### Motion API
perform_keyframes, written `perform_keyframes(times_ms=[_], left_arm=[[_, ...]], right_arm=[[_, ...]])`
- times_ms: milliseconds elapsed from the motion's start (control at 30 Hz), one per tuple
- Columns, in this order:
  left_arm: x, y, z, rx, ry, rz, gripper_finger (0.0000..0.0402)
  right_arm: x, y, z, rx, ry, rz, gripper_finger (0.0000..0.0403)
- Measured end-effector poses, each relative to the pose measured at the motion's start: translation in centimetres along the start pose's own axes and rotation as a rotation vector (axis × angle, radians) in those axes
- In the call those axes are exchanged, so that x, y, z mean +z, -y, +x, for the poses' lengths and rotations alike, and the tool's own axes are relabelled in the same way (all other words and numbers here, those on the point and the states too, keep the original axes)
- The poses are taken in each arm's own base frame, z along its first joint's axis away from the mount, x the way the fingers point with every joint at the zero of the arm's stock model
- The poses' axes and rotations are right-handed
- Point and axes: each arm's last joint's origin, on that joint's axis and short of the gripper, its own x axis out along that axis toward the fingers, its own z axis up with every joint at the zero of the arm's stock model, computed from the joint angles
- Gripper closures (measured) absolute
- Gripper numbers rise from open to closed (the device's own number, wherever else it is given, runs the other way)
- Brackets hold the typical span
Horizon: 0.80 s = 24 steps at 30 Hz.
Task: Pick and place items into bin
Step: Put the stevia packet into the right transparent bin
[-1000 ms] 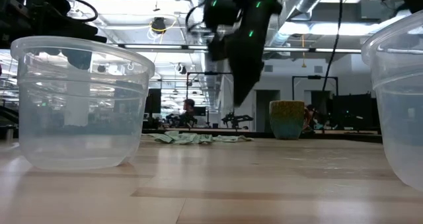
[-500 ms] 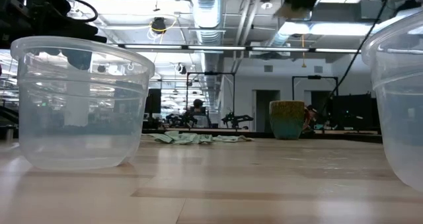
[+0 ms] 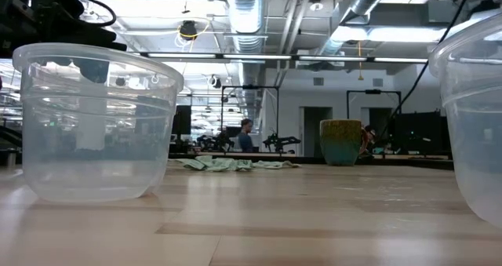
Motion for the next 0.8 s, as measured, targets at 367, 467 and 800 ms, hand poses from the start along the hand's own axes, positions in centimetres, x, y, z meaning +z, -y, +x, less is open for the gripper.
perform_keyframes(times_ms=[367, 467, 800], left_arm=[[0.0, 0.0, 0.0, 0.0, -0.001, 0.0, 0.0281], [0.0, 0.0, 0.0, 0.0, -0.001, 0.0, 0.0281], [0.0, 0.0, 0.0, 0.0, -0.002, 0.0, 0.0281]], right_arm=[[-2.0, -5.8, 6.8, -0.04, -0.132, -0.091, 0.0403], [-2.4, -6.7, 8.7, -0.079, -0.153, -0.094, 0.0403], [-2.6, -8.3, 12.9, -0.068, -0.175, -0.071, 0.0403]])
